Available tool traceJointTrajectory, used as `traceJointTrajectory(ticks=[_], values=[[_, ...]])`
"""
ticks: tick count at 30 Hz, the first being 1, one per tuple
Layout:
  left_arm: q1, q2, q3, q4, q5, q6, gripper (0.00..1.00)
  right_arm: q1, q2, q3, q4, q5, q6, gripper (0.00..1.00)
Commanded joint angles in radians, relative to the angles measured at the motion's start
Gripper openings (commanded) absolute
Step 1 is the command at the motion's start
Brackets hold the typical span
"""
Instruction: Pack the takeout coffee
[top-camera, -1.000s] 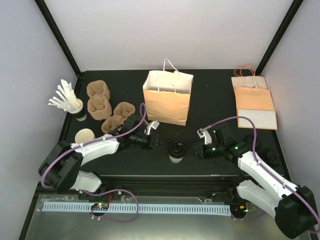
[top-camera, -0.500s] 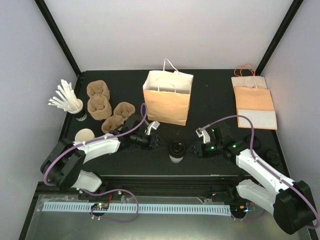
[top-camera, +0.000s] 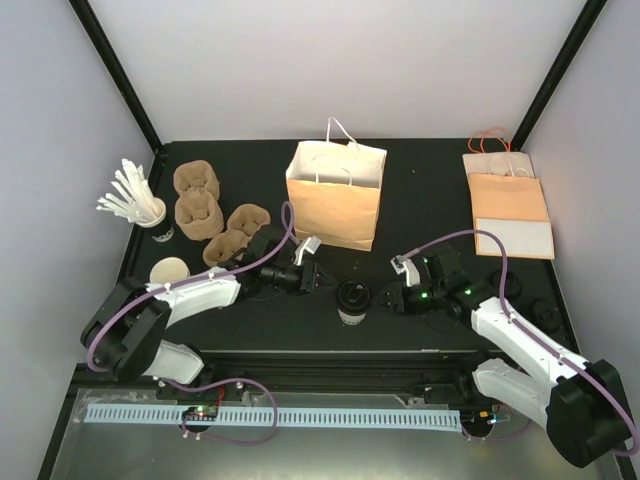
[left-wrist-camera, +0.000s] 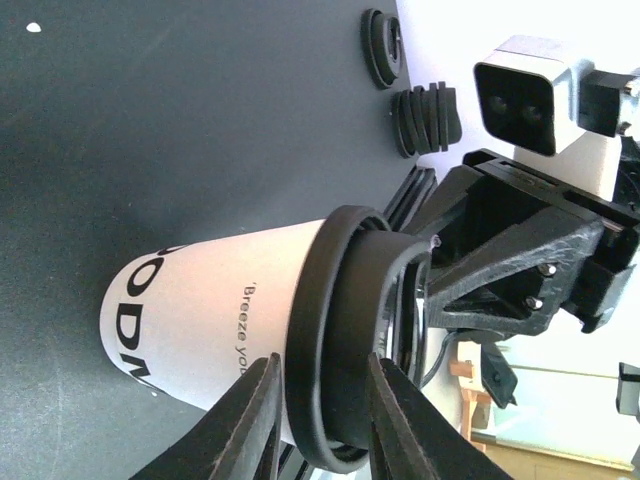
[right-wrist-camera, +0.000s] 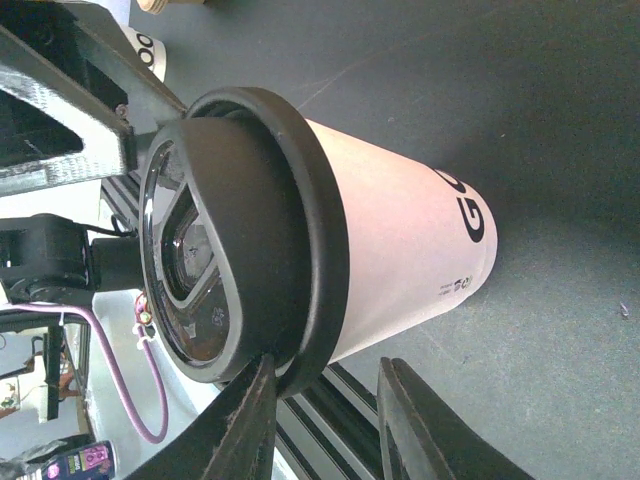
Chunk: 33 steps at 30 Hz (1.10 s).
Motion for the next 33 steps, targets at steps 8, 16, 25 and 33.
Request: traceJointTrajectory(ticks=[8, 16, 25, 33], values=[[-0.004, 0.085, 0.038, 0.025, 0.036, 0.004, 0.21, -0.004, 0.007, 0.0, 0.021, -0.008, 0.0, 0.31], [-0.014, 0.115, 0.039, -0.037, 0.008, 0.042, 0.1, -0.004, 0.036, -0.012, 0.03, 0.006, -0.005, 0.28], [-0.025, 0.165, -0.015, -0.064, -0.027, 0.07, 0.09, -0.004, 0.093, -0.088, 0.056, 0.031, -0.018, 0.28], [-0.05, 0.215, -0.045, -0.039, -0.039, 0.063, 0.08, -0.004, 0.129, -0.143, 0.089, 0.044, -0.029, 0.24]])
